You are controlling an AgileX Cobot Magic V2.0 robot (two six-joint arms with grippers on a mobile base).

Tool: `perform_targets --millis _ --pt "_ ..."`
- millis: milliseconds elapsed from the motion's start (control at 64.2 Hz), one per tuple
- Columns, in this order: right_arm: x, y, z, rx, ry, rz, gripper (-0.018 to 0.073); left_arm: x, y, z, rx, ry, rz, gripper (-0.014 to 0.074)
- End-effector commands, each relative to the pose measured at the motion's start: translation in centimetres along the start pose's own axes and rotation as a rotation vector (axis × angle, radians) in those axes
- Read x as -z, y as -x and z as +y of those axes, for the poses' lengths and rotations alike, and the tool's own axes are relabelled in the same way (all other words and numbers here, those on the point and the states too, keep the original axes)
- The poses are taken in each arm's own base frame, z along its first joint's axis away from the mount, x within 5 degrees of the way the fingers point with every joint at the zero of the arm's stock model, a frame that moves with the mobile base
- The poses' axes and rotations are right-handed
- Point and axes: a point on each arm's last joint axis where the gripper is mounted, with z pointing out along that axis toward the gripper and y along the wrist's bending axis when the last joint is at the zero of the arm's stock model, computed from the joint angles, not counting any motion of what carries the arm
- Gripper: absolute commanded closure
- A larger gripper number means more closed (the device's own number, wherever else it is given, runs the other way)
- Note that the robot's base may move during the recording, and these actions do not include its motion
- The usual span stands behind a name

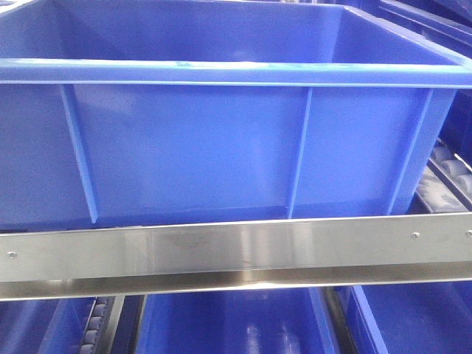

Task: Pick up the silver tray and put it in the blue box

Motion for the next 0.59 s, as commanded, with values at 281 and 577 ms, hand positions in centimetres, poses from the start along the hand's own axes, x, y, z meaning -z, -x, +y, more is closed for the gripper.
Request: perform_targets --millis 281,577 --pt "0.1 1.6 0.3 0.054 0.023 -0.103 0.0506 0.2 1.0 0.0 0.005 -0.001 -0.108 0.0691" --pt "-0.7 -1.6 -1.1 0.064 -0.185 -0.042 0.0506 0.2 1.0 0.0 0.005 -0.001 -0.108 0.0691"
